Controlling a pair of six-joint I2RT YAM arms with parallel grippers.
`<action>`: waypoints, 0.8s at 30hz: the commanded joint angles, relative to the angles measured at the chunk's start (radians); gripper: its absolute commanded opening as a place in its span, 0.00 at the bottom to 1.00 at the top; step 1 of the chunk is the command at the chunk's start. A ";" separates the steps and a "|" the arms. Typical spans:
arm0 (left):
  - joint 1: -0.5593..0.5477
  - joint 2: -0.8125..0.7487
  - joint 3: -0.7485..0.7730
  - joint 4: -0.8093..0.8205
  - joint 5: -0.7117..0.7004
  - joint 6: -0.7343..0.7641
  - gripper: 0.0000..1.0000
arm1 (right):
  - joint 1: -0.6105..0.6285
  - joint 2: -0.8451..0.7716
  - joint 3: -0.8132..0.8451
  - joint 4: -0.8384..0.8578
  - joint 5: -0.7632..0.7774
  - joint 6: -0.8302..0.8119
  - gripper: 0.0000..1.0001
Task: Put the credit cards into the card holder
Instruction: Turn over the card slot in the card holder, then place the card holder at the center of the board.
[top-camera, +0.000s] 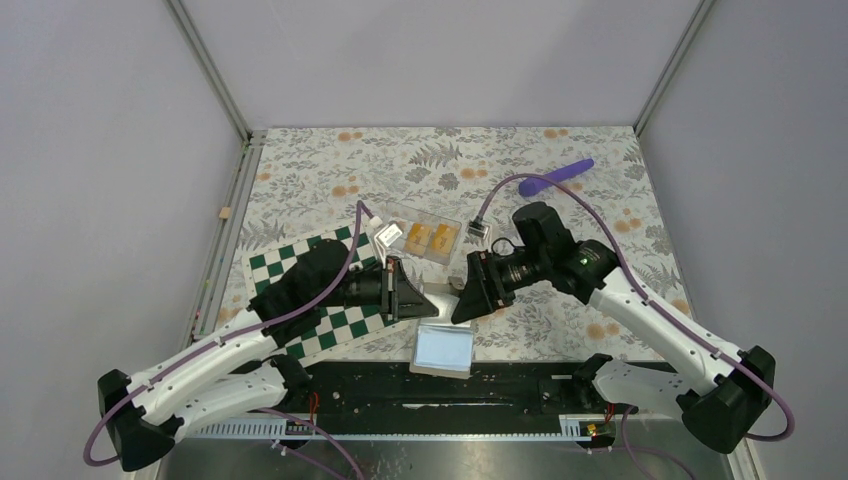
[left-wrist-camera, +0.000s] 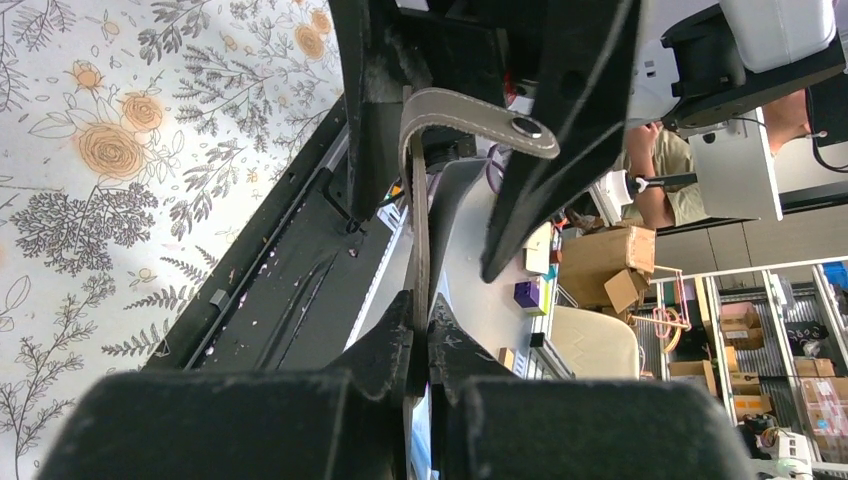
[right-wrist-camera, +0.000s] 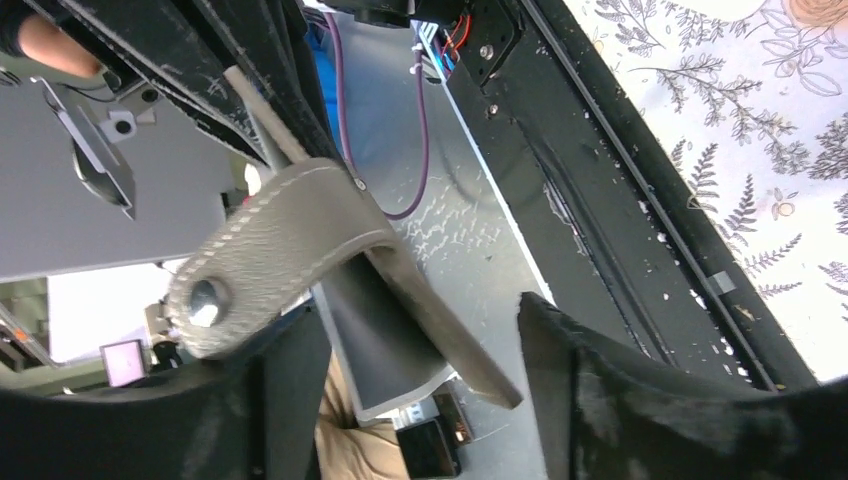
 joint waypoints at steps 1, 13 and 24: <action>0.003 0.027 0.079 0.003 0.060 0.016 0.00 | 0.010 -0.018 0.093 -0.084 0.001 -0.080 0.81; 0.001 0.081 0.142 -0.087 0.155 0.092 0.00 | 0.125 0.119 0.290 -0.349 0.117 -0.294 0.95; 0.001 0.048 0.121 -0.055 0.169 0.091 0.00 | 0.142 0.182 0.277 -0.300 0.011 -0.285 0.28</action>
